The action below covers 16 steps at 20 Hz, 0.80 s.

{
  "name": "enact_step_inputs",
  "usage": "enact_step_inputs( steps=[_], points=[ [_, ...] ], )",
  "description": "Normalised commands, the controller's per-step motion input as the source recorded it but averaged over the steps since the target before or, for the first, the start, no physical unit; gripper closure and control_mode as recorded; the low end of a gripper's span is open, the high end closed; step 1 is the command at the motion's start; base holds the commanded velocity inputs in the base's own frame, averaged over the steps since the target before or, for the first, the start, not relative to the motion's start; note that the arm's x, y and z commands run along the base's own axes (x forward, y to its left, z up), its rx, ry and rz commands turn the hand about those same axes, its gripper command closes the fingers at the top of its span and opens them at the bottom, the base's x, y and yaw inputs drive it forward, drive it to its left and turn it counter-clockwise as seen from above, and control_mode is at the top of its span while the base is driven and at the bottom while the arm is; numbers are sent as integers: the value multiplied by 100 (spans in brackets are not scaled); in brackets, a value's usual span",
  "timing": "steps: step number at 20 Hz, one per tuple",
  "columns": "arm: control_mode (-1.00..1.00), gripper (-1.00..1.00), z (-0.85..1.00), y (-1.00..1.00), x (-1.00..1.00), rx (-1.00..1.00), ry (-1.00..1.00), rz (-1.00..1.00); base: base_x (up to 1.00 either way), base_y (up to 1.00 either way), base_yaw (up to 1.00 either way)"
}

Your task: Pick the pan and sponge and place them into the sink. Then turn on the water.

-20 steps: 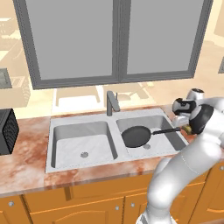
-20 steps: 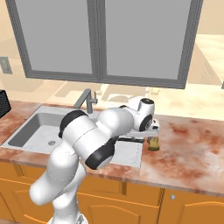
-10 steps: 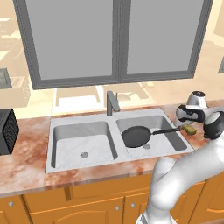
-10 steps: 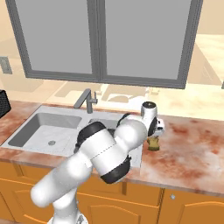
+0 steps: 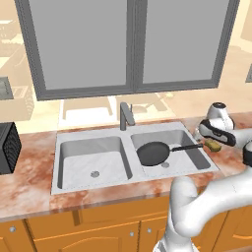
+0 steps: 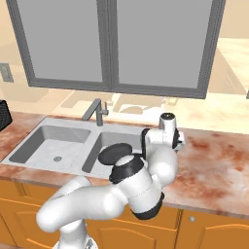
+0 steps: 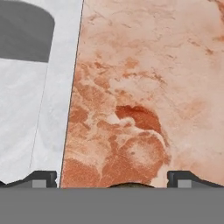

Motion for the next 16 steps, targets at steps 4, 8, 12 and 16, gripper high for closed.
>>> enact_step_inputs(
  steps=[4, 8, 12, 16],
  points=[
    [-100, -100, -7, -37, 0, 12, 2, -1, 0, 0, 0],
    [-100, -100, -18, -57, 0, 10, 0, 0, 0, 0, 0],
    [-100, -100, -9, -38, 0, 7, 0, 0, 0, 0, 0],
    [-100, -100, 1, -1, -7, 3, 0, 0, 0, 0, 0]
  ],
)
